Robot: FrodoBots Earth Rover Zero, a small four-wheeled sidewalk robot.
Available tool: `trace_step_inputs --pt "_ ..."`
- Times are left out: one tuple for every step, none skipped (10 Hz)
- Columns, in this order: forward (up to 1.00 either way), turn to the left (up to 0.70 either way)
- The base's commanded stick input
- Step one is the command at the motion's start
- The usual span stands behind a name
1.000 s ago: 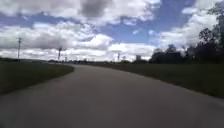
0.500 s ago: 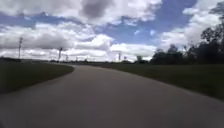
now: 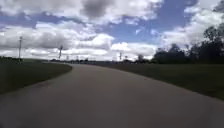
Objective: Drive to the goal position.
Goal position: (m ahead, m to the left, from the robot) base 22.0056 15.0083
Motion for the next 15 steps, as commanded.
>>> trace_step_inputs --pt "1.0 0.0" --pt "1.0 0.0" --pt "1.0 0.0" --pt "1.0 0.0" --pt "1.0 0.0" --pt "1.0 0.0" --pt "1.0 0.0" --pt "1.0 0.0" --pt "1.0 0.0" --pt "1.0 0.0" --pt "1.0 0.0" --pt "1.0 0.08" --pt "1.0 0.11" --pt "1.0 0.1" --pt "1.0 0.1"
